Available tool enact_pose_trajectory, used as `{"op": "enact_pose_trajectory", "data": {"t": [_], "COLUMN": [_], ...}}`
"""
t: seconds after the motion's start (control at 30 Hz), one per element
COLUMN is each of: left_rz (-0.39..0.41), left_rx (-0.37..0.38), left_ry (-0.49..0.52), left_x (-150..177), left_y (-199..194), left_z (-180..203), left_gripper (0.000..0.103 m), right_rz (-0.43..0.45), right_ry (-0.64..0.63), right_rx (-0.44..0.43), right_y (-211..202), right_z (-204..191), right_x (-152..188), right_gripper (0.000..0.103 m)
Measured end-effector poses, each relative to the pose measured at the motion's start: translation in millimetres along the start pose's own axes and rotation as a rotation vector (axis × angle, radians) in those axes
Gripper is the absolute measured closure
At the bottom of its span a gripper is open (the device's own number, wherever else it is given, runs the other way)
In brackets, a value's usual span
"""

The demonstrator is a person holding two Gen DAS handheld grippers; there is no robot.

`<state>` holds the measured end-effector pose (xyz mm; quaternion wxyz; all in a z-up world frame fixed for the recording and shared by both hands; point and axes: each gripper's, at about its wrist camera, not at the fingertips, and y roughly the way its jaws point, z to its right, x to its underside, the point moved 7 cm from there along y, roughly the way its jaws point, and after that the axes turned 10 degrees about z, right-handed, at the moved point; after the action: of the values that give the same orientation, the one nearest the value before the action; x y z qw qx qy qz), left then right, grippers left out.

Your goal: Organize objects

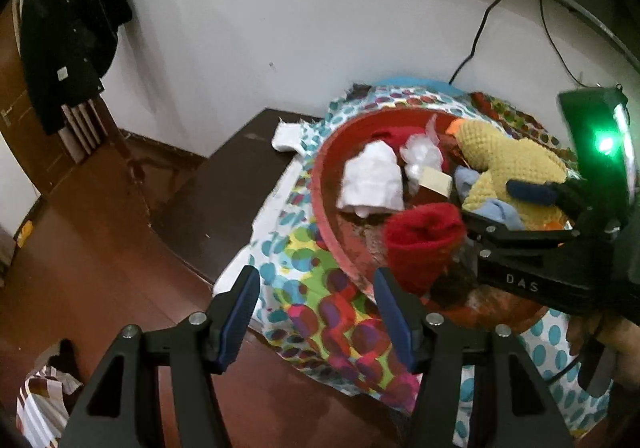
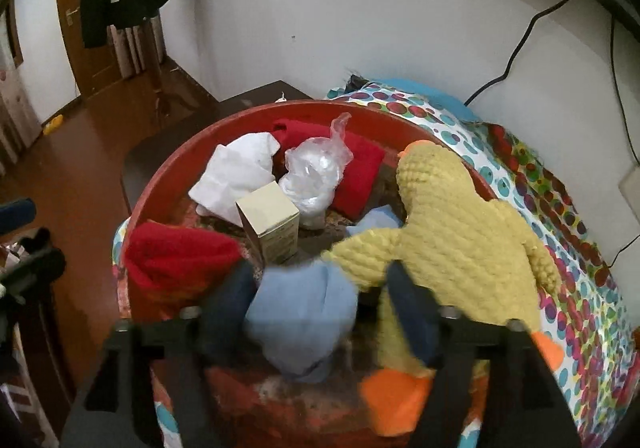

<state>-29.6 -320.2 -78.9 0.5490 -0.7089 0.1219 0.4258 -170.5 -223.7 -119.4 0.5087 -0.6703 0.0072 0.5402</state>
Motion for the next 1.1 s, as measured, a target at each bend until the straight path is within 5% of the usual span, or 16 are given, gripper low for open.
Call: {"op": "enact_pose_trajectory", "data": {"t": [0.07, 0.3, 0.4, 0.9, 1.1], "left_rz": [-0.023, -0.043, -0.039, -0.079, -0.068], "left_rx": [0.015, 0.036, 0.046, 0.034, 0.113], "left_ry": [-0.005, 0.003, -0.003, 0.008, 0.020], "left_x": [1.9, 5.3, 2.8, 0.0, -3.1], "left_y": [3.4, -1.1, -8.5, -8.6, -8.3], "left_z": [6.1, 21.9, 24.2, 68.0, 97.7], "left_gripper": [0.042, 0.042, 0.042, 0.042, 0.042], "right_rz": [-0.012, -0.036, -0.063, -0.203, -0.244], "right_ry": [0.009, 0.042, 0.053, 0.155, 0.156], "right_rx": [-0.003, 0.009, 0.044, 0.124, 0.093], "right_y": [-3.6, -38.5, -65.2, -100.7, -95.3], "right_z": [0.7, 7.3, 15.4, 38.1, 34.1], "right_x": [-3.4, -1.4, 11.7, 84.3, 96.3], "right_gripper": [0.021, 0.020, 0.000, 0.000, 0.000]}}
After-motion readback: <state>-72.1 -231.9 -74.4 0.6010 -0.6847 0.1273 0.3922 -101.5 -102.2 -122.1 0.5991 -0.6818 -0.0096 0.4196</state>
